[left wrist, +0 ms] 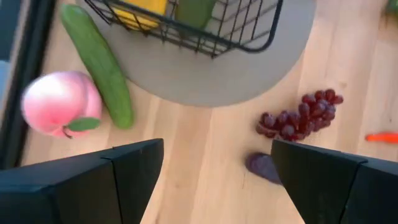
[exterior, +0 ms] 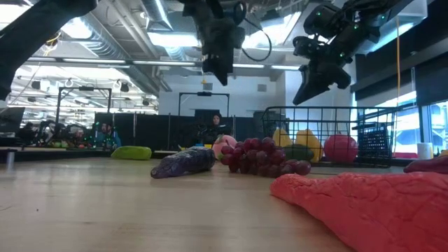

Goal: Build produce basket
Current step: Put the pink peach into the black wire basket

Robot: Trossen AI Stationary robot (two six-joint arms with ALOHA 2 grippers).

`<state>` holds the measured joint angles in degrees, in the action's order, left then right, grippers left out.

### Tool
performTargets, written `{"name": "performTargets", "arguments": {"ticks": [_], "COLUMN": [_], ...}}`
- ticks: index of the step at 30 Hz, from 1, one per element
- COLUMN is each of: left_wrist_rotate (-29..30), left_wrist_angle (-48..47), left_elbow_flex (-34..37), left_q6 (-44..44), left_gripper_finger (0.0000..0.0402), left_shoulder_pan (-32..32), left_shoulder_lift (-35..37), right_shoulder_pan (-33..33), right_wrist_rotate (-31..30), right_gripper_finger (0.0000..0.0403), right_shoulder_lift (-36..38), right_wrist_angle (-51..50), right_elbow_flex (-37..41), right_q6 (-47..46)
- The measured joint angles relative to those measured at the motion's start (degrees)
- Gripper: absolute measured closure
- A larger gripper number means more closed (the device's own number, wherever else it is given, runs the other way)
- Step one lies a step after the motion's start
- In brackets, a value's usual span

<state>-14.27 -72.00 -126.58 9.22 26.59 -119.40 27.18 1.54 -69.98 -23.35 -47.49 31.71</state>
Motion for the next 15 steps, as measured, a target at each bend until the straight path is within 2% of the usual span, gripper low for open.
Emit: {"name": "performTargets", "arguments": {"ticks": [3, 10, 15], "left_wrist_rotate": [0.3, -0.2, -0.2], "left_wrist_angle": [-2.7, -8.5, -14.7], "left_elbow_flex": [0.0, 0.0, 0.1], "left_q6": [-0.1, -0.7, 0.3], "left_gripper_finger": [0.0115, 0.0115, 0.0115], "left_shoulder_pan": [-0.2, -0.4, -0.1], "left_shoulder_lift": [0.7, 2.7, 4.4], "right_shoulder_pan": [-0.4, -0.4, -0.4], "right_wrist_rotate": [0.9, 9.1, 10.2], "right_gripper_finger": [0.038, 0.038, 0.038], "right_shoulder_lift": [0.8, 5.1, 9.2], "right_wrist_angle": [-3.8, -17.3, -24.8], "right_elbow_flex": [-2.7, -10.9, -15.9], "right_q6": [-2.8, -6.2, -8.9]}}
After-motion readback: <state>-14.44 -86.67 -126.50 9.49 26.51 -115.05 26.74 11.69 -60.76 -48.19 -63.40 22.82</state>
